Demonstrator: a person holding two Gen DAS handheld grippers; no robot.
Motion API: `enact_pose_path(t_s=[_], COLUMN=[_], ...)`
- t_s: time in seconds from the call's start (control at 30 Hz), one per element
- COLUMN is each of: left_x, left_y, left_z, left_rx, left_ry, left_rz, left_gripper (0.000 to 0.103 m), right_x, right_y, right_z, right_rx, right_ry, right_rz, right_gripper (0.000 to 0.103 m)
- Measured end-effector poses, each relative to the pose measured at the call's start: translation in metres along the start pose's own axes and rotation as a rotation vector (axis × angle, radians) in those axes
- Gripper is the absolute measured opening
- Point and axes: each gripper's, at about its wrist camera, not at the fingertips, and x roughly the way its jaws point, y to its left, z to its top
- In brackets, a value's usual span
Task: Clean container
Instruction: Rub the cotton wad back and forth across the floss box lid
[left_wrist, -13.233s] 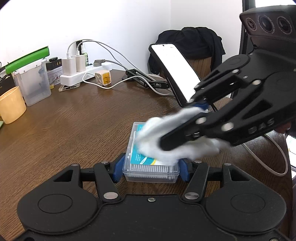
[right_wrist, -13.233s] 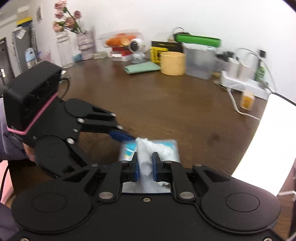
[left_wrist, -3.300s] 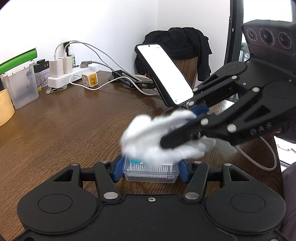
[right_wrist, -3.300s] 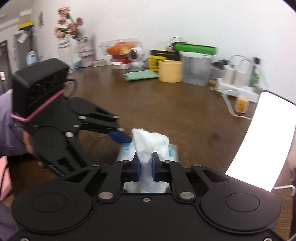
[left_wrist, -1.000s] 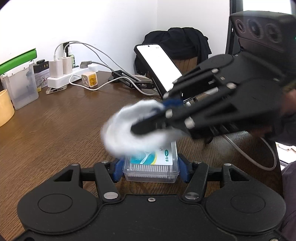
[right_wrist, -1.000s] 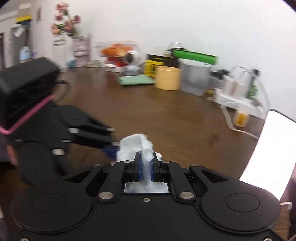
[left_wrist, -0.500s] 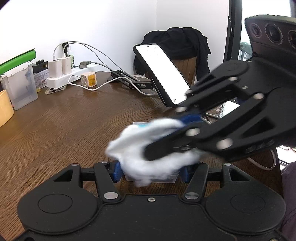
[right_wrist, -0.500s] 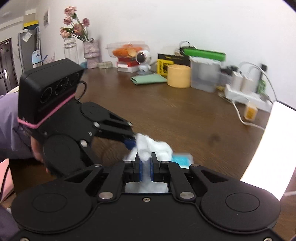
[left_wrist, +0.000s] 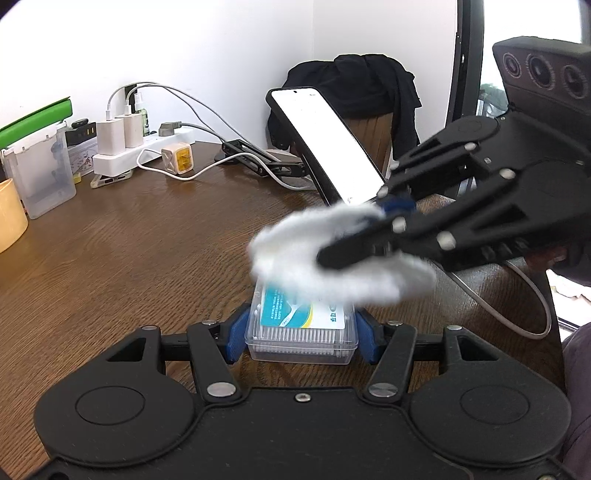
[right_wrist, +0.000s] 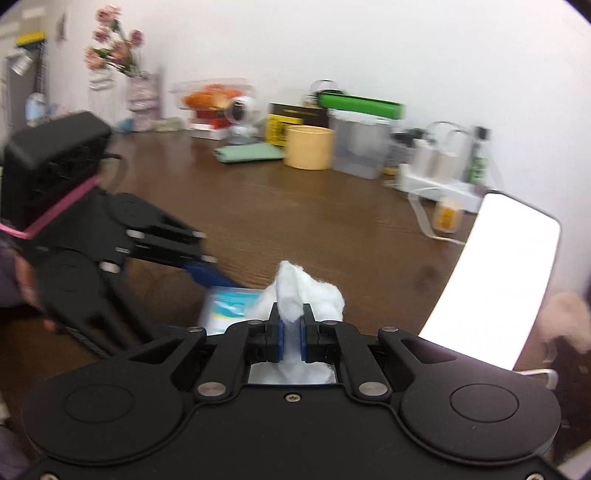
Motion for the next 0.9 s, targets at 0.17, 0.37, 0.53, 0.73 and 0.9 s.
enact_pose_path(t_s=[0.17, 0.37, 0.53, 0.73, 0.9], left_x=[0.001, 0.001, 0.001, 0.001, 0.001], left_y=[0.000, 0.001, 0.002, 0.002, -0.001], left_z=[0.000, -0.001, -0.001, -0.001, -0.003], left_rx=[0.001, 0.000, 0.001, 0.003, 0.007], left_ry=[0.000, -0.001, 0.000, 0.000, -0.002], left_rz=[0.001, -0.001, -0.007, -0.006, -0.004], left_gripper=[0.057, 0.057, 0.057, 0.057, 0.057], right_x=[0.016, 0.012, -0.002, 0.010, 0.017], right_y=[0.016, -0.005, -0.007, 0.015, 0.014], right_z=[0.008, 0.004, -0.001, 0.006, 0.010], right_rx=[-0.032, -0.033, -0.027, -0.044, -0.065], right_ry=[-0.026, -0.008, 0.015, 0.001, -0.006], right_rz=[0.021, -0.116, -0.075, 0.012, -0.042], right_gripper=[0.008, 0.008, 0.008, 0.008, 0.008])
